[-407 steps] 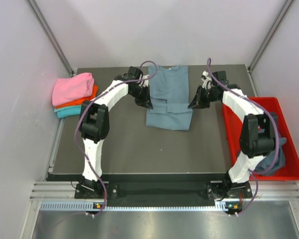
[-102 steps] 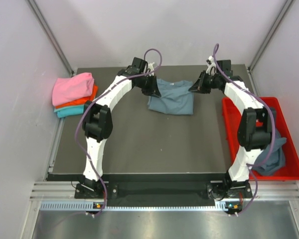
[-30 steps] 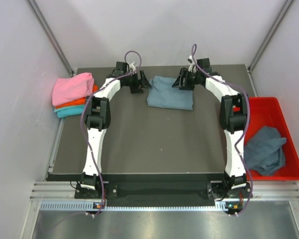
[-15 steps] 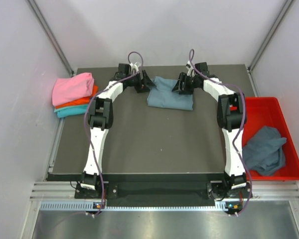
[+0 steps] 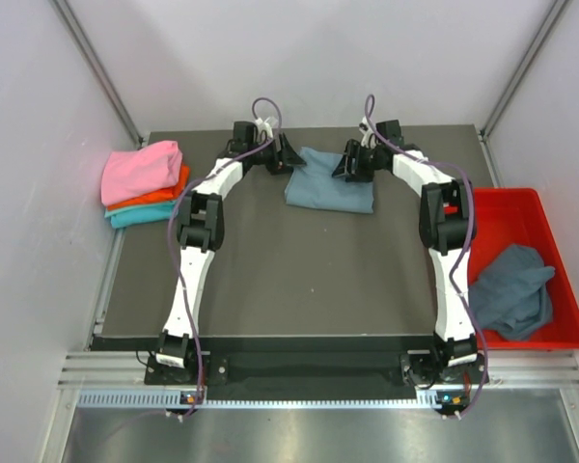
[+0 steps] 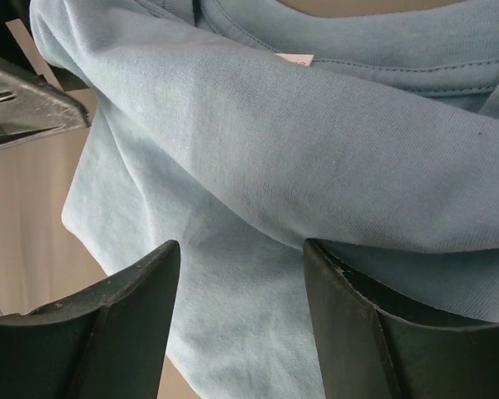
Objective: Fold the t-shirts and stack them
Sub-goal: Neatly place the folded tshirt to the corner
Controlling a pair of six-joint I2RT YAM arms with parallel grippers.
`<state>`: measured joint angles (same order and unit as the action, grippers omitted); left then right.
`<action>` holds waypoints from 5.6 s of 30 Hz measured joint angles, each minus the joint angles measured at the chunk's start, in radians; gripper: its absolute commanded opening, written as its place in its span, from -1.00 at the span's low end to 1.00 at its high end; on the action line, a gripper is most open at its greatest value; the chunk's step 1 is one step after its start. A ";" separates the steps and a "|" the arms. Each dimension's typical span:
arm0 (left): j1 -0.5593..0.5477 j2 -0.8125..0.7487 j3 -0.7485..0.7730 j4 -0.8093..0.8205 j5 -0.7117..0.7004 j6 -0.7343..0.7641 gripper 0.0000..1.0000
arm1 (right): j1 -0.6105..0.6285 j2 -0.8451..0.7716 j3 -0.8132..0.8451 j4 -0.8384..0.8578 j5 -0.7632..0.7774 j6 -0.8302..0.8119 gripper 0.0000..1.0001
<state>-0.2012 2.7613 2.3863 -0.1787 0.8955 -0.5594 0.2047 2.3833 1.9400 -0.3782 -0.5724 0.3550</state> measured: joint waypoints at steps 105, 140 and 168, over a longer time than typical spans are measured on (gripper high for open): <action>0.303 -0.279 -0.446 -0.742 0.122 0.446 -0.41 | 0.270 -0.061 -0.100 0.035 -0.124 0.030 0.27; 0.274 -0.650 -0.331 -0.959 -0.469 0.766 -1.00 | 0.207 -0.243 -0.181 -0.067 0.006 -0.189 0.29; 0.354 -0.649 0.062 -0.975 -0.740 0.826 -1.00 | 0.207 -0.259 -0.211 -0.056 0.006 -0.190 0.29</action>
<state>0.1528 2.1124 2.4481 -1.1538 0.1555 0.2661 0.4118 2.1239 1.7287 -0.4343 -0.5659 0.1654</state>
